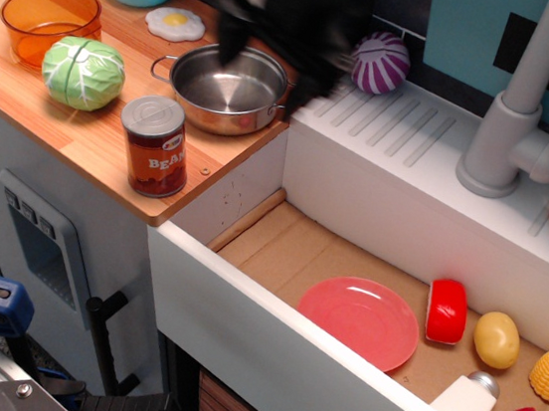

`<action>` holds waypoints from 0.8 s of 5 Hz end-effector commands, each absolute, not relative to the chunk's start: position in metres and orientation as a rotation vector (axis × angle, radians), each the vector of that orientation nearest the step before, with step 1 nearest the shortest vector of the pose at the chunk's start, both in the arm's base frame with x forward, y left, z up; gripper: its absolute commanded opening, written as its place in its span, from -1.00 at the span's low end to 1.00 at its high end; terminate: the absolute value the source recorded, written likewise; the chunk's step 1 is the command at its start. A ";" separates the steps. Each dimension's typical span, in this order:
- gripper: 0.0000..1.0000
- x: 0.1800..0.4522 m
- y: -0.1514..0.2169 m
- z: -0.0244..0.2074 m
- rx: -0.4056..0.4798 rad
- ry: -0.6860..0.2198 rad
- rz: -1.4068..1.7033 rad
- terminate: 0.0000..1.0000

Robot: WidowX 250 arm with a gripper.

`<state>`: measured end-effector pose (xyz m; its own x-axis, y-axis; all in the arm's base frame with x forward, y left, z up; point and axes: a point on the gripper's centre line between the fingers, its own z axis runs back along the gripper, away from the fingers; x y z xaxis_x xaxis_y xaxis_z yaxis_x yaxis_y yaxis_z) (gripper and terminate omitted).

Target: Put can in pot

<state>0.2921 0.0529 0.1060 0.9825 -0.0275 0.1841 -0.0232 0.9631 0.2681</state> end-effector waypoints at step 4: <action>1.00 0.266 0.113 0.098 0.236 -0.241 -0.019 -1.00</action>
<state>0.2583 0.1098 0.0816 0.9794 -0.0425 0.1976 0.0014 0.9791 0.2034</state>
